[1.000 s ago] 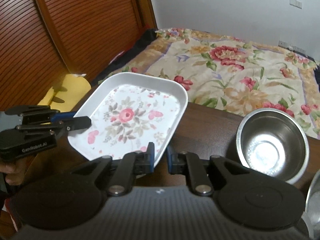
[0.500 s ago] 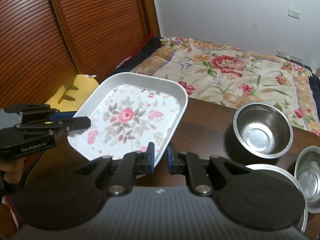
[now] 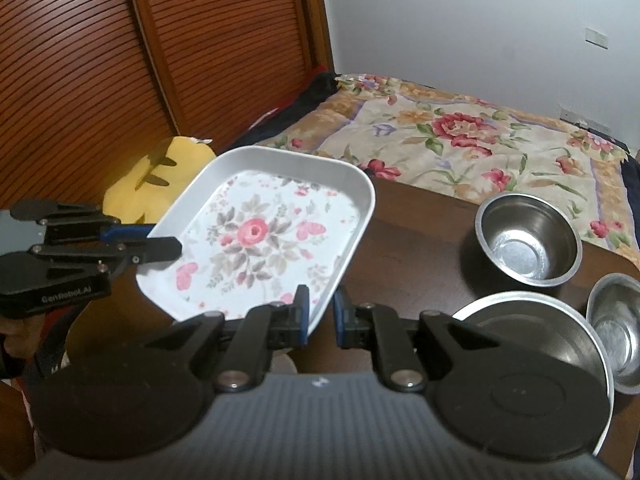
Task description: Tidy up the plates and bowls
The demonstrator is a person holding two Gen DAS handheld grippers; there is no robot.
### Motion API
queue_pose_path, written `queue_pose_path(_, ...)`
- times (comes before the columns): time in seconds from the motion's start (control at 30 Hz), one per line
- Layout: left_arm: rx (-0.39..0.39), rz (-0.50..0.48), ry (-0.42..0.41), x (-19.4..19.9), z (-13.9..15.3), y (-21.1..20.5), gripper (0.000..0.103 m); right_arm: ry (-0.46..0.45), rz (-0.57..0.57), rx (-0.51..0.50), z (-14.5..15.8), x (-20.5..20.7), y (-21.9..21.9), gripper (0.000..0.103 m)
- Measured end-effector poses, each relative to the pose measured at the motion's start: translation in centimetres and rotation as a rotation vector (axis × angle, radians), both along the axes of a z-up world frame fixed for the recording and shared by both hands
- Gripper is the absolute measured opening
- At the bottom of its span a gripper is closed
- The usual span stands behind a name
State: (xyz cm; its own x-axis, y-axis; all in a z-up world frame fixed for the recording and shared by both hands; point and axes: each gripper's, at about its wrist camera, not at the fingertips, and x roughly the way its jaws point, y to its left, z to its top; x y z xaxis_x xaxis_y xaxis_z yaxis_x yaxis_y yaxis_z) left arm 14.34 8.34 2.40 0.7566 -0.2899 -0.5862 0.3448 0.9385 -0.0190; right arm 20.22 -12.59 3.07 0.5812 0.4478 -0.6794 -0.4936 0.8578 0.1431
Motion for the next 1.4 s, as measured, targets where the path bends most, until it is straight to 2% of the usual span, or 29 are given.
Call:
queue_pose_path(0.63,-0.023,-0.020,0.060,-4.4,-3.0,0.4,0.018,0.109,0.032,0.052,-4.1,-4.0,-0.3,0.014)
queue_pose_path(1.03,-0.031,-0.018,0.084,-6.8,-4.3,0.8,0.019,0.121,0.031,0.096,-5.2,-6.0,-0.9,0.014)
queue_pose_path(1.4,-0.029,-0.001,0.094,-8.0,-5.5,1.0,0.019,0.078,0.000,0.133,-6.1,-7.5,-1.2,0.014)
